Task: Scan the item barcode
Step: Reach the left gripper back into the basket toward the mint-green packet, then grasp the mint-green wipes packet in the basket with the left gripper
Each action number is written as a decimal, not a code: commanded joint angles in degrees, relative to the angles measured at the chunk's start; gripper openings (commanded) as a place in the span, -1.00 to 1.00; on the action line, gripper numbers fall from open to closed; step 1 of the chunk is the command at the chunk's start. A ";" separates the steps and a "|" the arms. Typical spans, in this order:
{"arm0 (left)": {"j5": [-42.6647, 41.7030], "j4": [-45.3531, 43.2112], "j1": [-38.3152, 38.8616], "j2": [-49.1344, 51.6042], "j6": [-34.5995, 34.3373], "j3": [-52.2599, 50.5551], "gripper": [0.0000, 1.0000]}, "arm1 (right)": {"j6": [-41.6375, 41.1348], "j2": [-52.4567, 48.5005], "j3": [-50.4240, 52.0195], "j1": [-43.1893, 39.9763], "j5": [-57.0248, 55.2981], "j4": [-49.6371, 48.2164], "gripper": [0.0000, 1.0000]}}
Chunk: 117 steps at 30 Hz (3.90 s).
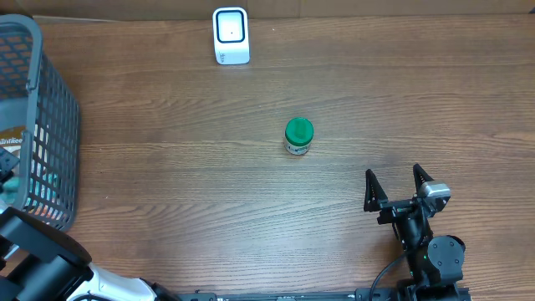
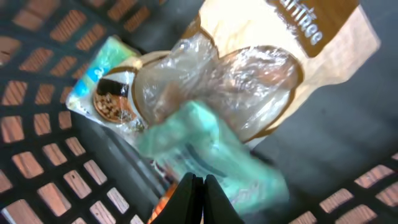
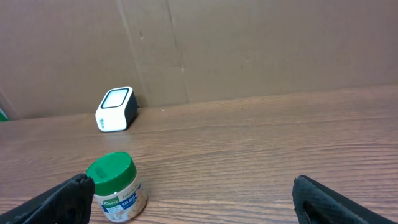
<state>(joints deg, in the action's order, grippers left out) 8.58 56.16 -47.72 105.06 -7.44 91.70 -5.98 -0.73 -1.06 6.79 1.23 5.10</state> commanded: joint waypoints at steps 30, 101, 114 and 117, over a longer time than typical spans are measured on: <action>-3.48 -0.72 0.07 -0.11 -16.94 -5.84 0.99 | -0.04 0.50 0.59 -0.07 -0.09 -0.33 1.00; -2.16 -23.37 -0.24 1.46 -18.25 -22.56 0.04 | -0.04 0.50 0.59 -0.07 -0.09 -0.31 1.00; -2.19 -19.43 -0.26 1.40 -18.23 -18.36 -0.40 | -0.04 0.50 0.59 -0.07 -0.09 -0.31 1.00; -2.21 -15.67 -0.26 0.76 -18.25 -13.49 -0.42 | -0.04 0.50 0.59 -0.07 -0.09 -0.33 1.00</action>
<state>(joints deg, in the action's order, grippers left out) 5.37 39.20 -47.77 105.62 -26.39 72.73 -5.96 -0.73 -1.06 6.79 1.23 5.15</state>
